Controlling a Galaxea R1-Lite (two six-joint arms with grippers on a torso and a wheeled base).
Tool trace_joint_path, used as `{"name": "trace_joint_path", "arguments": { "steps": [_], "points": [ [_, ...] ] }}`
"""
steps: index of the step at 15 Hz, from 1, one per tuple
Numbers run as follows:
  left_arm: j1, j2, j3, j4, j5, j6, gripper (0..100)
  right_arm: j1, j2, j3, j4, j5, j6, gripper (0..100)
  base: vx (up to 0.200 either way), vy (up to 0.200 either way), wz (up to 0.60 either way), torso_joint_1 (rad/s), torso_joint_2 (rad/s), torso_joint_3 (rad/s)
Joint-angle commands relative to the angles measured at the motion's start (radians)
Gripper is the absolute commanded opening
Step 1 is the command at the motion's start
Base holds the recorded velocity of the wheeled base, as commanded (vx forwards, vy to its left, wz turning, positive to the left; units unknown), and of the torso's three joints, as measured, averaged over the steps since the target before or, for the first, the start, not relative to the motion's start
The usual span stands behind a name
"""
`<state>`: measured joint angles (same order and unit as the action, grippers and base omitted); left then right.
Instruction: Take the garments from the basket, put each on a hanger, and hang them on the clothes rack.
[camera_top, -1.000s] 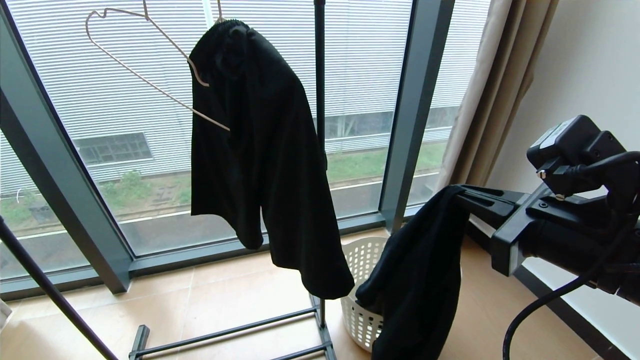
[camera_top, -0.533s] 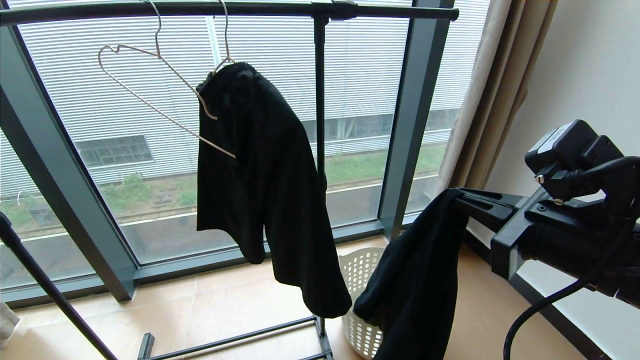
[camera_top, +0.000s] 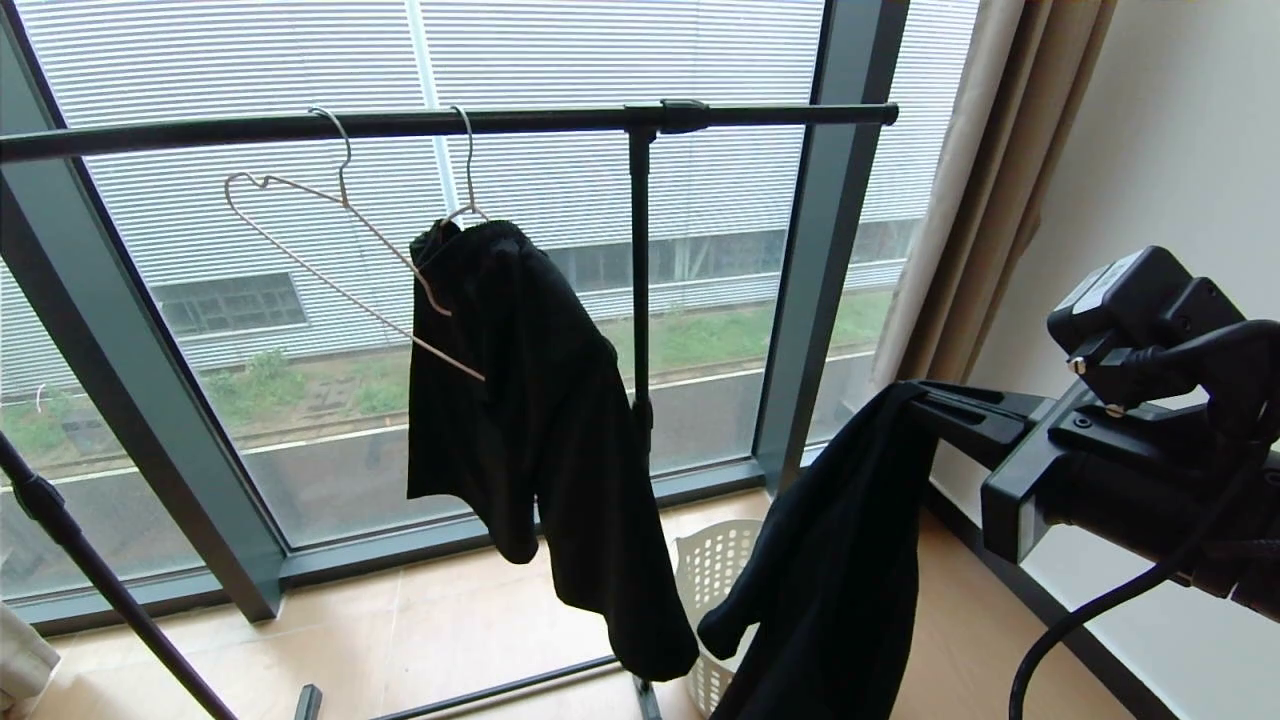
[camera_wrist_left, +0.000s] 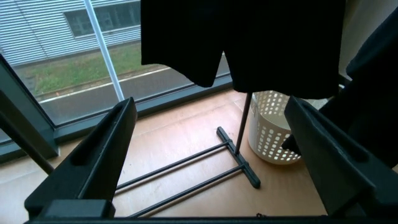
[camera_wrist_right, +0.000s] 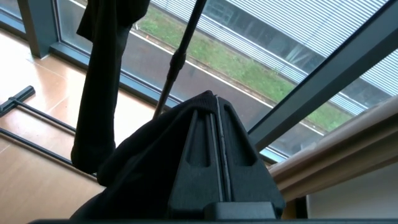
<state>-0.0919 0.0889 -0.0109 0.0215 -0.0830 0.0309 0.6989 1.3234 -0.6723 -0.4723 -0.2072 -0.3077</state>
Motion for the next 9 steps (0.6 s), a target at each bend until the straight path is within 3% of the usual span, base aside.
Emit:
{"name": "trace_joint_path", "arguments": {
  "steps": [1, 9],
  "points": [
    [0.0, 0.002, 0.0, 0.0, 0.0, 0.0, 100, 0.001, 0.002, 0.0, 0.0, 0.0, -0.001, 0, 0.0, 0.0, 0.0, 0.203, -0.51, -0.32],
    [-0.002, 0.002, 0.0, 0.0, 0.0, 0.001, 100, 0.001, -0.009, 0.004, 0.0, 0.0, -0.001, 0, 0.0, 0.0, 0.0, 0.234, -0.56, -0.333]
  ]
}}
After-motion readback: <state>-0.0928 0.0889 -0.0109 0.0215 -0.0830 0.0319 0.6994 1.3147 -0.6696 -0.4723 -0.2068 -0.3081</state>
